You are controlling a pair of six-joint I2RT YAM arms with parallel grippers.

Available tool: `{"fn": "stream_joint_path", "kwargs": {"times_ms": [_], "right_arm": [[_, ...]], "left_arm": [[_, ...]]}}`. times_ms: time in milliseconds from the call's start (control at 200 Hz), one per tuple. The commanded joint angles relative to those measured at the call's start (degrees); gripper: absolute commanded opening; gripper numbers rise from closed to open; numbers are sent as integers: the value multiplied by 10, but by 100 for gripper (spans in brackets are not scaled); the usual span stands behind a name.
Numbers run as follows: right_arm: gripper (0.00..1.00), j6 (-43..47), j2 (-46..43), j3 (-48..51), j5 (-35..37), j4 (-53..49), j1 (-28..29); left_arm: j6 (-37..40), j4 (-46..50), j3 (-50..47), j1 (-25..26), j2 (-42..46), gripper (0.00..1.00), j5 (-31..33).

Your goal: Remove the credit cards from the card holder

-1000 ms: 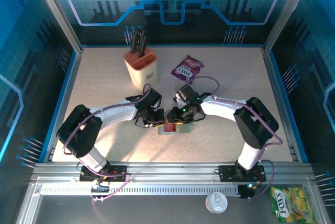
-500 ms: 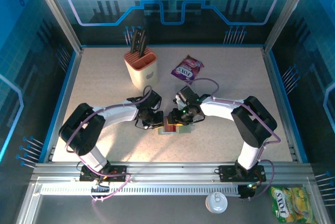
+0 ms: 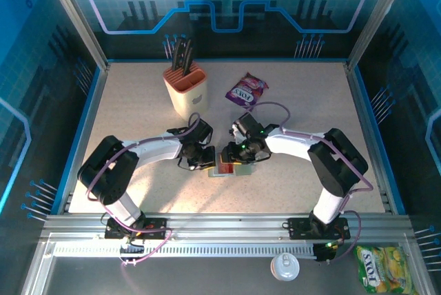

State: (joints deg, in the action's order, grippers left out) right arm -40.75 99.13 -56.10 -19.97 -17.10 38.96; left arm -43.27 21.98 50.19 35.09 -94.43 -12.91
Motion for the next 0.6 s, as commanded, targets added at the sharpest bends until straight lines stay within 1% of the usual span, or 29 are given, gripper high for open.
{"fn": "stream_joint_path", "kwargs": {"times_ms": [0, 65, 155, 300, 405, 420, 465, 590], "right_arm": [[43, 4, -27, 5, 4, -16, -1], [44, 5, -31, 6, 7, -20, -3], [44, 3, -32, 11, 9, -19, -6], [44, -12, -41, 38, -4, 23, -14], [45, -24, -48, 54, -28, 63, -23], [45, -26, -48, 68, -31, 70, -24], [42, -30, -47, 80, -44, 91, -29], [41, -38, -44, 97, -59, 119, -39]], "left_arm": [[19, 32, 9, -4, 19, 4, 16], [20, 37, 15, -5, 27, 4, 14], [19, 30, 25, -4, 29, 5, -4], [7, 7, 40, 6, 16, 5, -33], [6, 7, 52, 17, 2, 5, -34], [6, 7, 52, 18, 1, 5, -34], [6, 8, 53, 19, -3, 5, -31], [12, 20, 52, 19, -10, 4, -16]]}}
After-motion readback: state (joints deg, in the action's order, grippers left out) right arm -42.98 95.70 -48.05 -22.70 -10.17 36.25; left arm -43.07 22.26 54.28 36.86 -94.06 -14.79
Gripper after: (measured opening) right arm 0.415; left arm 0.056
